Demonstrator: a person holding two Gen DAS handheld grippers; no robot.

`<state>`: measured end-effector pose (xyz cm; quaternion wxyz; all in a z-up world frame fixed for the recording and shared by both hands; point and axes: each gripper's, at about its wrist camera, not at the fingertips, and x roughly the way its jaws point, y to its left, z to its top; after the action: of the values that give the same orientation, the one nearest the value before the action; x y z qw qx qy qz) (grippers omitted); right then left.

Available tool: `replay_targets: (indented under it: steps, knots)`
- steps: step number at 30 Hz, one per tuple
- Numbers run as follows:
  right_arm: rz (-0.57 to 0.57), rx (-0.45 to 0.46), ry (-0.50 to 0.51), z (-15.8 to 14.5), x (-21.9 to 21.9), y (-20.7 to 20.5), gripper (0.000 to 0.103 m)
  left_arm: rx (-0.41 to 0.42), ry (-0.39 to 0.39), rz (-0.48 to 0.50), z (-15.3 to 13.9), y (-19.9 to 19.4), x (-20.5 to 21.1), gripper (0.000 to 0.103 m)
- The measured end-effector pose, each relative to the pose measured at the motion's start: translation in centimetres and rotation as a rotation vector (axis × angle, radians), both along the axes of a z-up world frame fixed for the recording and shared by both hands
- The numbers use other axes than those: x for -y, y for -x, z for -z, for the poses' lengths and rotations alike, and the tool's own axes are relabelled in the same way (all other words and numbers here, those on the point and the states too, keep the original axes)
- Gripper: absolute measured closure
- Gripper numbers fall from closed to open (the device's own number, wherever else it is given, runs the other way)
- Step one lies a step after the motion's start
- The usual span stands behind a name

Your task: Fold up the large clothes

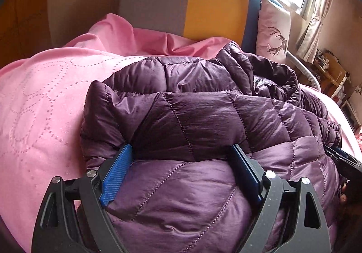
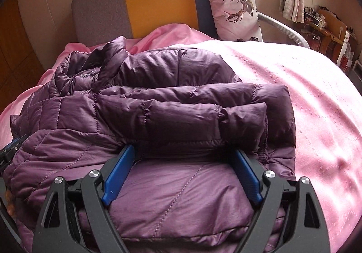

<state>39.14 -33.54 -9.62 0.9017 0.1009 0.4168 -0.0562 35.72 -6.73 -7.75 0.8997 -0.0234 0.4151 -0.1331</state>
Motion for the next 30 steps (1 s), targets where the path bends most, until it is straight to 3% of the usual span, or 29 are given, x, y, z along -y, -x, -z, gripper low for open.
replay_targets:
  steps: [3,5,7,10,12,14,18,21,23,27,30]
  knots:
    - [-0.002,0.002,-0.001,0.0,0.0,0.1,0.017,0.029,-0.053,-0.030,-1.4,0.8,0.4,0.019]
    - [-0.004,0.001,0.007,-0.1,-0.1,0.0,0.016,0.110,-0.065,-0.071,-3.3,2.6,0.1,0.019]
    - [-0.008,0.001,0.008,-0.1,-0.2,0.0,0.015,0.191,-0.042,-0.045,-5.1,4.9,0.4,0.019]
    - [-0.012,0.003,0.005,0.0,-0.2,0.0,0.014,0.152,-0.054,0.059,-4.5,6.1,2.3,0.019]
    - [-0.017,0.004,-0.003,0.1,-0.1,0.0,0.013,0.075,-0.082,0.061,-2.4,5.2,2.9,0.017]
    - [-0.013,0.000,0.006,0.1,-0.3,-0.2,0.012,0.017,-0.051,0.043,-0.7,4.1,2.5,0.016]
    - [-0.012,-0.008,0.015,-0.2,-0.6,-0.3,0.011,0.016,-0.085,0.037,-0.6,4.0,2.8,0.014]
    - [-0.012,-0.023,0.022,-1.6,-0.9,0.7,0.007,0.018,-0.063,0.014,-1.7,4.7,2.1,0.014]
    - [-0.024,-0.004,0.000,-2.7,-1.4,2.2,0.005,0.036,-0.021,-0.004,-2.8,6.6,0.8,0.014]
    - [-0.042,0.026,-0.016,-4.2,-2.6,6.2,0.004,0.090,-0.012,-0.006,-4.4,10.7,-1.3,0.014]
    - [-0.043,0.006,-0.026,-4.6,-3.0,9.6,0.003,0.094,0.016,-0.011,-4.9,13.9,-3.7,0.014]
